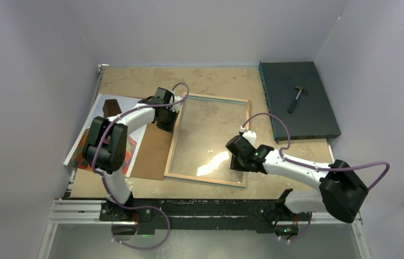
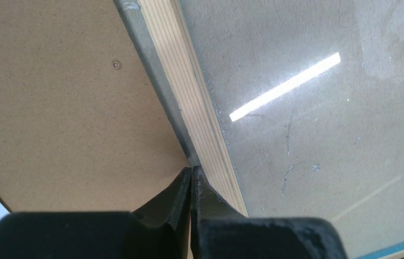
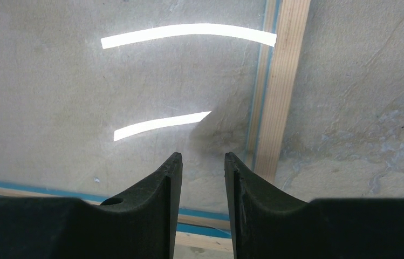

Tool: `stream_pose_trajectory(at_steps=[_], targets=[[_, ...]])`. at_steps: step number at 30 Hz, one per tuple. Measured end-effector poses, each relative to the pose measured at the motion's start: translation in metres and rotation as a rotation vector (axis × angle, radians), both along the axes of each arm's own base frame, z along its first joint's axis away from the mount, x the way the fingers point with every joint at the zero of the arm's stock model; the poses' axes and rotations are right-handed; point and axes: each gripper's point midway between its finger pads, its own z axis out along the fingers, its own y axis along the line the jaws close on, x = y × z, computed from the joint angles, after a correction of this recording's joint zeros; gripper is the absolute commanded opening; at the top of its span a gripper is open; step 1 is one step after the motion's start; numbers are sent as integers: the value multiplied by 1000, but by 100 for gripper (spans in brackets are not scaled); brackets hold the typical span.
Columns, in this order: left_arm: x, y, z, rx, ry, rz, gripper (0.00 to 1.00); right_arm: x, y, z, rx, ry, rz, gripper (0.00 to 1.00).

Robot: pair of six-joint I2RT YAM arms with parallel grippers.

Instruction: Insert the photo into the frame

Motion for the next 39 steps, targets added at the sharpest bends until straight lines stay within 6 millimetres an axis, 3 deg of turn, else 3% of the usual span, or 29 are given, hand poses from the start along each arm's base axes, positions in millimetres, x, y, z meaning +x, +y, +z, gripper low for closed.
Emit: stream_pose_trajectory(at_steps=[19, 28, 32, 39], targets=[[0, 0, 0, 0, 0, 1, 0, 8, 16, -9, 59, 3, -70, 46], [0, 0, 1, -2, 2, 0, 0, 15, 28, -8, 73, 21, -68, 63], [1, 0, 7, -8, -4, 1, 0, 38, 21, 10, 50, 5, -82, 63], [16, 5, 41, -50, -65, 24, 0, 106, 7, 73, 72, -150, -136, 67]])
